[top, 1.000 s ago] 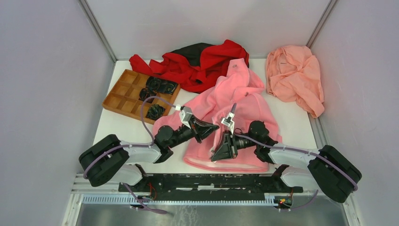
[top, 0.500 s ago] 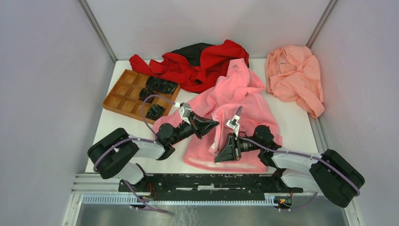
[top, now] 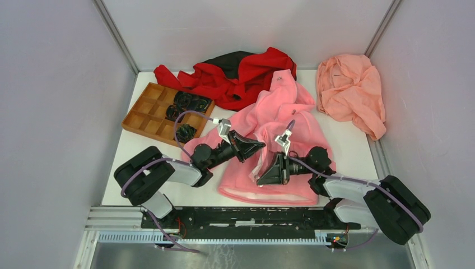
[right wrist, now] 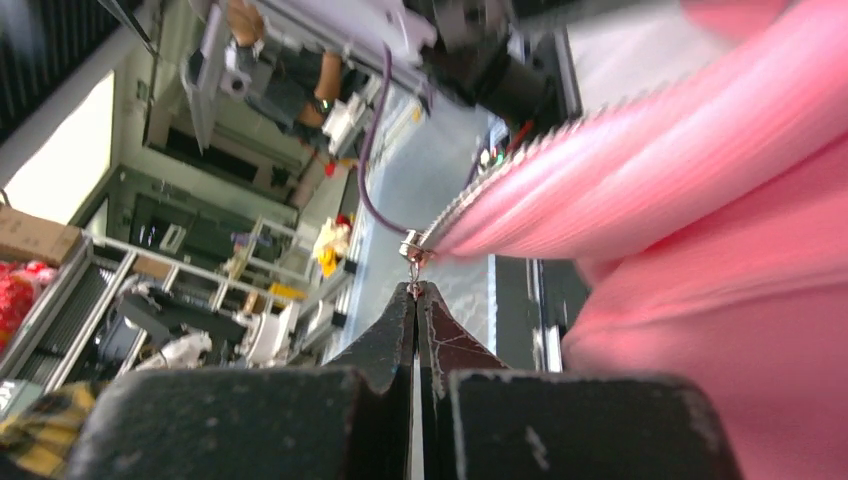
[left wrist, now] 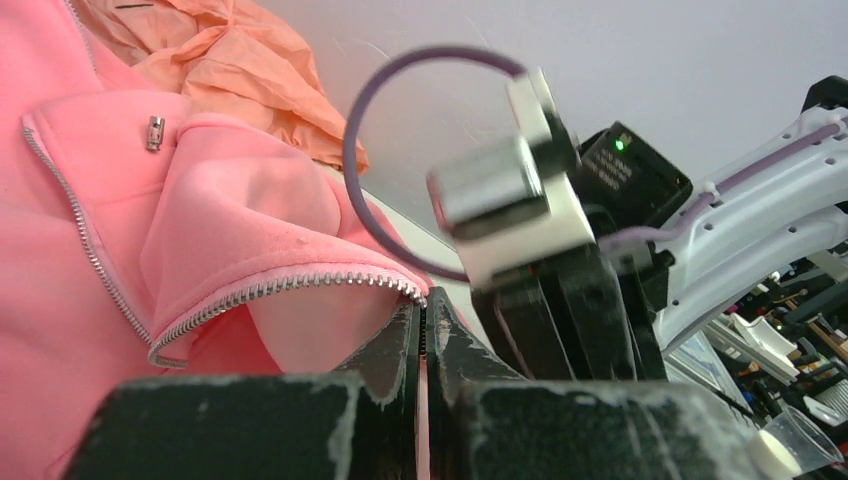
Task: Zip up the jacket
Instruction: Adjust the zipper on the jacket.
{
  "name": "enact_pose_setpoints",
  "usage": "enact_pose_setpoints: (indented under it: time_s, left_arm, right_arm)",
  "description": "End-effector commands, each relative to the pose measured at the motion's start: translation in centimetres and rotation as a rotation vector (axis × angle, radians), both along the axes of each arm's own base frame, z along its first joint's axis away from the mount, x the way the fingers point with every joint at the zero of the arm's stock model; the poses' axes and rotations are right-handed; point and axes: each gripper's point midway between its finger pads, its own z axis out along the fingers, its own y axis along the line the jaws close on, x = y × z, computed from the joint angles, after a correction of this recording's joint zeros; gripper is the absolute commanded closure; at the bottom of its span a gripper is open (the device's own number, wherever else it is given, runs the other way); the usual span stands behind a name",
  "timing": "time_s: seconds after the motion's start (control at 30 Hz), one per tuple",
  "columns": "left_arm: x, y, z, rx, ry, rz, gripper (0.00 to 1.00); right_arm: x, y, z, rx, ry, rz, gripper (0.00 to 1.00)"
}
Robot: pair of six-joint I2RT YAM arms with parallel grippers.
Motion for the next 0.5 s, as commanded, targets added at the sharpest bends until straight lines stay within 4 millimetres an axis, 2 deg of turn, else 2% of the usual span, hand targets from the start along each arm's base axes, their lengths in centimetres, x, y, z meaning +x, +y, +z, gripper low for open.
enact_pose_setpoints:
  time_s: [0.0, 0.03, 0.1, 0.17, 0.27, 0.4, 0.47]
  left_arm:
    - [-0.8, 1.2, 5.9, -0.185, -0.145, 0.011, 0.98]
    - [-0.8, 1.1, 5.7, -0.178, -0.142, 0.011, 0.98]
    - [-0.7, 0.7, 5.4, -0.170, -0.140, 0.009, 0.98]
    - [-0.6, -0.2, 5.1, -0.155, -0.148, 0.013, 0.98]
    - [0.0, -0.8, 5.1, -0.156, -0.143, 0.025, 0.98]
    - [0.9, -0.4, 6.0, -0.186, -0.156, 0.070, 0.98]
    - [1.5, 0.2, 6.7, -0.204, -0.166, 0.104, 0.98]
  right_arm:
    - [2.4, -0.9, 7.1, 0.214, -0.078, -0.040, 1.00]
    - [2.7, -0.8, 7.2, 0.223, -0.060, -0.061, 1.00]
    - [2.2, 0.2, 6.2, 0.192, -0.052, -0.039, 1.00]
    - [0.1, 1.8, 5.7, 0.164, -0.069, 0.052, 1.00]
    - [-1.4, 2.7, 4.4, 0.115, -0.059, 0.123, 1.00]
    - [-2.5, 1.9, -1.7, -0.070, -0.035, 0.138, 1.00]
    - [-3.0, 1.0, -3.8, -0.138, -0.037, 0.138, 1.00]
